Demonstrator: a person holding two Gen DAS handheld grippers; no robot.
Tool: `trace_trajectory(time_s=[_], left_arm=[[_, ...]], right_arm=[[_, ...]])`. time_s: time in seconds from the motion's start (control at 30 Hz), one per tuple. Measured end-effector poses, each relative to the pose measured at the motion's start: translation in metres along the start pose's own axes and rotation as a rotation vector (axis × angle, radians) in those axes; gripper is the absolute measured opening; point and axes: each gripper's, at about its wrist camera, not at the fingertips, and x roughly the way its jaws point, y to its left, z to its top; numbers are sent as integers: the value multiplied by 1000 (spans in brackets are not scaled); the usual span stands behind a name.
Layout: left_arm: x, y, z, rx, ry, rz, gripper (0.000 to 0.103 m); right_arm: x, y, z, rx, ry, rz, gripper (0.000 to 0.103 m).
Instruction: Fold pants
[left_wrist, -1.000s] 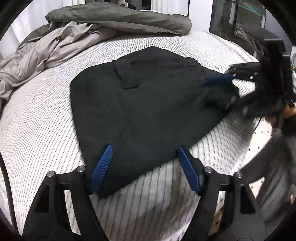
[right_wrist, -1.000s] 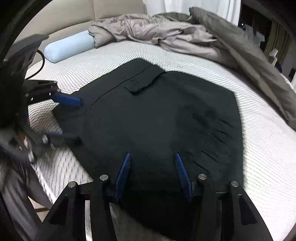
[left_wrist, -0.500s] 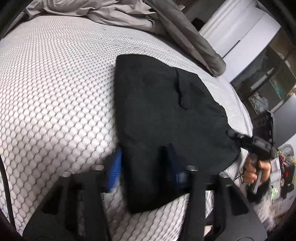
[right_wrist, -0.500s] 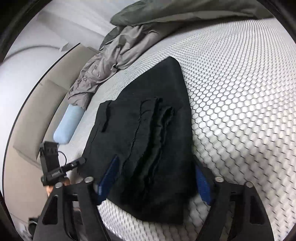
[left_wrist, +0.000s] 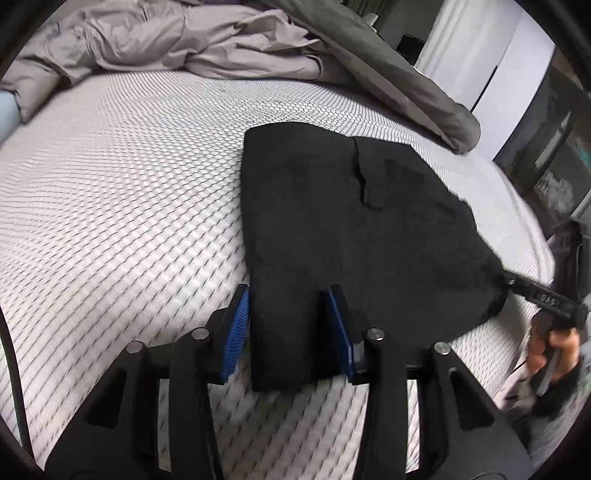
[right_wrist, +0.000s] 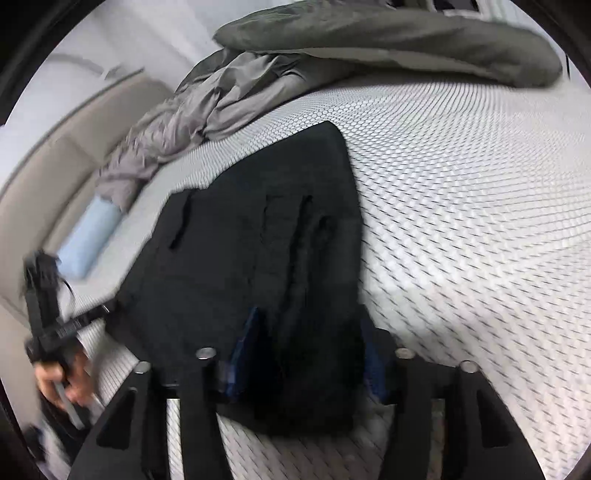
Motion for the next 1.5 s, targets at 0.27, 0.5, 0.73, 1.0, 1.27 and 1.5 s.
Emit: trace_trajectory(time_s=[0.27, 0.5, 0.73, 1.0, 1.27, 1.5], left_arm=[[-39, -44, -25, 75, -163, 125, 85], [-69, -68, -34, 81, -258, 112, 102], [-92, -86, -50, 98, -288, 107, 102], [-90, -87, -53, 105, -332, 106, 102], [-79, -94, -48, 129, -348, 108, 102], [-73, -98, -49, 167, -326, 111, 102]], right_arm=[[-35, 17, -29, -161, -92, -162, 90], [-73, 60, -40, -269, -285, -35, 103], [-81, 55, -48, -185, -339, 34, 103], [-83, 57, -47, -176, -359, 26, 103], [-83, 61, -48, -195, -366, -2, 103], [-81, 66, -50, -211, -377, -21, 103]])
